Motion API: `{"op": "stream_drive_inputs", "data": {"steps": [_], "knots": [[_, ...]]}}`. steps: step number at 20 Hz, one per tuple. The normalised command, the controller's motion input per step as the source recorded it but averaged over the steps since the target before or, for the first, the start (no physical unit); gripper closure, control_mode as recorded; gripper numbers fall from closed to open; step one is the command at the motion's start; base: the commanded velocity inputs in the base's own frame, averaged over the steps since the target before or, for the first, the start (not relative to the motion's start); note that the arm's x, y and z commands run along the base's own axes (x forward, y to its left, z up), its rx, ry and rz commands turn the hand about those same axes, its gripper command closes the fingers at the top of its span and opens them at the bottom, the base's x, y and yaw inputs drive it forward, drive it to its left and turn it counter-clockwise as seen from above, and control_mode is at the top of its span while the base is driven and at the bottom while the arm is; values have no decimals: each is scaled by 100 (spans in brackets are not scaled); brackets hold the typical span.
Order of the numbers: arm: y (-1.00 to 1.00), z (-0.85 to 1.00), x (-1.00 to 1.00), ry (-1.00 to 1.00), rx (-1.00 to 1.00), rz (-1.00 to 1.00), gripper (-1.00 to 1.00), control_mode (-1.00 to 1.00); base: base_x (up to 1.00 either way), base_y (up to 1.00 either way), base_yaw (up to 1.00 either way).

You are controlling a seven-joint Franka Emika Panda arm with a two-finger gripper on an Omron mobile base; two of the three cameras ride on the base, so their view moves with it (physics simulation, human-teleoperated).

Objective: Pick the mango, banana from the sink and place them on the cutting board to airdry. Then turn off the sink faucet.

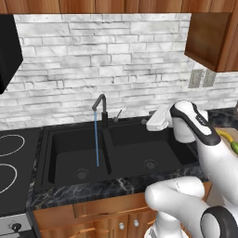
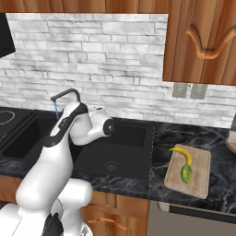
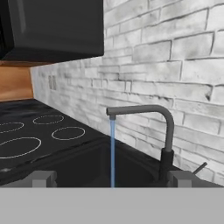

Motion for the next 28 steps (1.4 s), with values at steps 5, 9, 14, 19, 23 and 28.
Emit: {"op": "stream_drive_inputs", "data": {"steps": [5,9,14,19,23,28], "knots": [[1,-7,17,0,0,0,-100,-100,0,0,0],[4,-6,19,0,0,0,-100,-100,0,0,0],[9,-6,20,0,0,0,-100,-100,0,0,0],[9,-7,19,0,0,0,-100,-100,0,0,0],[2,-14,20,0,0,0,-100,-100,0,0,0],[0,-17,20,0,0,0,-100,-100,0,0,0]]}}
